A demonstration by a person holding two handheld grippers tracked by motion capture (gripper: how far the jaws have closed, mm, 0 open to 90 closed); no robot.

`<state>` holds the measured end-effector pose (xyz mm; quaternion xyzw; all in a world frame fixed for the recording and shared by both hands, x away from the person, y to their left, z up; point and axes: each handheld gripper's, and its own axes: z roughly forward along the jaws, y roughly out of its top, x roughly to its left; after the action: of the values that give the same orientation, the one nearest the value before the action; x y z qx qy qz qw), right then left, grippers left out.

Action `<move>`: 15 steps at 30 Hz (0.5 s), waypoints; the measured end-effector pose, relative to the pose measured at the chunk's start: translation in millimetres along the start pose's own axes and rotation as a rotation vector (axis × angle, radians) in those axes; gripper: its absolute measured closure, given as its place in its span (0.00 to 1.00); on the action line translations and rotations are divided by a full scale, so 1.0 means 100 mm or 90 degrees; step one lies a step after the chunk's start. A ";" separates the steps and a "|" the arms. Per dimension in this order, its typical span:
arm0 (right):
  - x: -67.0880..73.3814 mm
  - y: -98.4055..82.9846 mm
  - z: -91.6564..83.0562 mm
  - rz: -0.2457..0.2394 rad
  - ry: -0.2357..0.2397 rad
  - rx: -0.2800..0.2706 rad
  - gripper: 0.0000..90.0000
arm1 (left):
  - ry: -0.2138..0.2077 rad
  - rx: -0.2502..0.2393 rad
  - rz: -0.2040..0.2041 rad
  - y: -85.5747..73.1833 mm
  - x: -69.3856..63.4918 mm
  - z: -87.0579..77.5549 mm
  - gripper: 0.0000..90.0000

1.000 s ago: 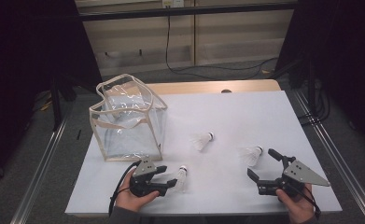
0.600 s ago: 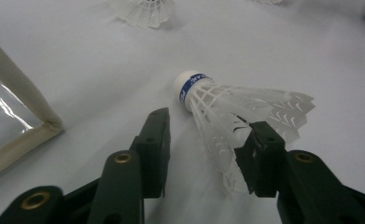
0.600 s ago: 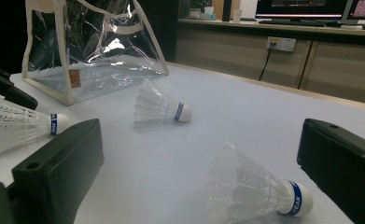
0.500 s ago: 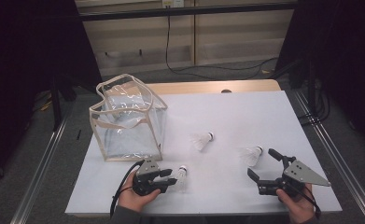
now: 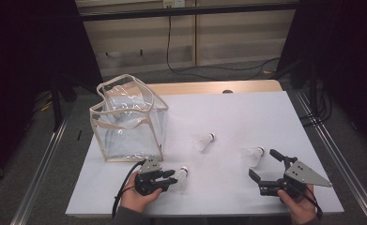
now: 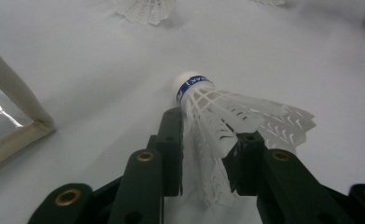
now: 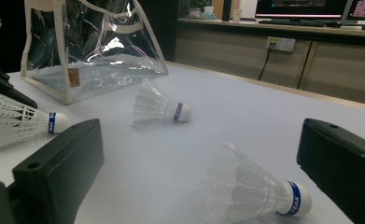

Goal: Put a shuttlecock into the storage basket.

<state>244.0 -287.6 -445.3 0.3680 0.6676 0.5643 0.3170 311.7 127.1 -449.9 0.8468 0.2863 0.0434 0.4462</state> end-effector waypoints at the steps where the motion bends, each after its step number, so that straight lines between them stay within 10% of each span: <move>1: 0.00 0.00 0.00 0.000 0.000 0.000 0.01 | -0.001 0.001 -0.004 0.00 0.00 0.01 0.80; 15: -0.01 0.00 -0.02 0.001 -0.003 0.001 0.01 | 0.005 0.009 -0.011 0.01 0.00 0.04 0.87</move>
<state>242.8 -289.7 -445.3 0.3701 0.6668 0.5631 0.3182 314.0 123.4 -451.6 0.8472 0.2955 0.0409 0.4396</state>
